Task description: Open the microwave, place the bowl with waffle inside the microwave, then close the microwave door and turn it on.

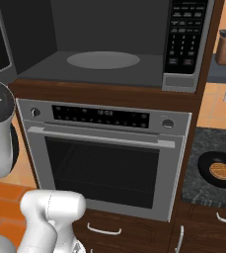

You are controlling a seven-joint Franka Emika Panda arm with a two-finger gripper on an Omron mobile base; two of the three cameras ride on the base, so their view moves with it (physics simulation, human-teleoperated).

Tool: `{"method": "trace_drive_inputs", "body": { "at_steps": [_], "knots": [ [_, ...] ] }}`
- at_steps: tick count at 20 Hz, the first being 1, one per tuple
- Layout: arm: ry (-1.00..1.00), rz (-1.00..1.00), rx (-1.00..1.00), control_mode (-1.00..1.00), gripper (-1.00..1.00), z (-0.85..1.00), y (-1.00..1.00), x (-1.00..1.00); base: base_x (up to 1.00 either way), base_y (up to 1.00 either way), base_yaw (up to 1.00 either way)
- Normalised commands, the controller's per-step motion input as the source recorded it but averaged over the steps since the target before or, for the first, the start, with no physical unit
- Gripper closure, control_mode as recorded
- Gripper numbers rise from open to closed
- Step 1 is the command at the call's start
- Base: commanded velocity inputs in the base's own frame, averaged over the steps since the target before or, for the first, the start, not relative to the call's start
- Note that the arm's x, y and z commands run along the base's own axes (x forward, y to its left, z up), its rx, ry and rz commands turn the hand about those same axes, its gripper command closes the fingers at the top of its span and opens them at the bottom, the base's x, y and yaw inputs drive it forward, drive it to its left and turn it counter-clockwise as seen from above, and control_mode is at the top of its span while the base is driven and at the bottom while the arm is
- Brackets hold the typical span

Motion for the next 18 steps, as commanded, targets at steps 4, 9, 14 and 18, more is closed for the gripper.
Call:
{"method": "trace_drive_inputs", "body": {
  "at_steps": [4, 9, 14, 18],
  "knots": [
    [0.15, -0.64, -0.16, -1.0, -1.0, -0.06, -1.0, 0.22, 0.0, 0.0, 0.0],
    [0.21, -0.52, -0.02, -1.0, -1.0, -0.08, -1.0, 0.36, 0.0, 0.0, 0.0],
    [0.16, -0.47, 0.0, -1.0, -1.0, -0.34, -1.0, 0.55, 0.0, 0.0, 0.0],
    [0.09, -0.49, 0.0, -1.0, -1.0, -0.5, -1.0, 0.41, 0.0, 0.0, 0.0]
  ]
}}
